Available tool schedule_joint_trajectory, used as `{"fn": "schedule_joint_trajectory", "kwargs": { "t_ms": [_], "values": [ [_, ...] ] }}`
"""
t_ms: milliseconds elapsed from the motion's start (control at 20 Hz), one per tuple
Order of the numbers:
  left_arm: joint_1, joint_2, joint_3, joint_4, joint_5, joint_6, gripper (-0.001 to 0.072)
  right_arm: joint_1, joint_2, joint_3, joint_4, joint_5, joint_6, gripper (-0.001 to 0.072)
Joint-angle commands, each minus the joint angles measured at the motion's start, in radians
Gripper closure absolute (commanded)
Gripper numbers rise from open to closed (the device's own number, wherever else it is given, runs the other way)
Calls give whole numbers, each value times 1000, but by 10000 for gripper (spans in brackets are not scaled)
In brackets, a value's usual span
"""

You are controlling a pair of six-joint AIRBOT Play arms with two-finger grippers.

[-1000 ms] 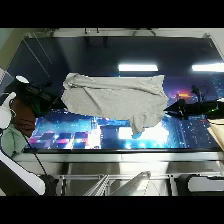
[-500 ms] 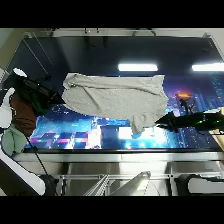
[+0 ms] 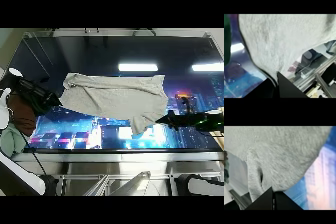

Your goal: Fold the shirts.

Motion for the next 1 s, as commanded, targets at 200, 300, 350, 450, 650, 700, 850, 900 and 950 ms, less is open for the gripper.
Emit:
{"fn": "schedule_joint_trajectory", "kwargs": {
  "t_ms": [200, 300, 350, 450, 650, 700, 850, 900, 950],
  "values": [
    [-4, 138, -270, 6, -54, -8, 687, -214, 217, 0, -188, 171, 89, 696],
    [5, 197, -385, 6, -56, 3, 687, -261, 254, 0, -208, 218, 94, 696],
    [17, 226, -433, 6, -56, 7, 687, -276, 266, 0, -207, 218, 101, 696],
    [41, 277, -496, -4, -54, 24, 687, -279, 269, 0, -154, 211, 92, 696],
    [74, 317, -425, -104, 2, 47, 685, -217, 241, 59, 71, 135, 21, 695],
    [74, 315, -388, -128, 13, 45, 685, -189, 225, 95, 92, 104, 21, 695],
    [46, 259, -230, -191, 60, 43, 686, -79, 125, 247, 128, 8, 21, 696],
    [29, 225, -172, -186, 67, 33, 686, -47, 75, 307, 136, -21, 23, 696],
    [12, 181, -108, -187, 67, 18, 686, -21, 24, 364, 136, -42, 29, 695]
  ]
}}
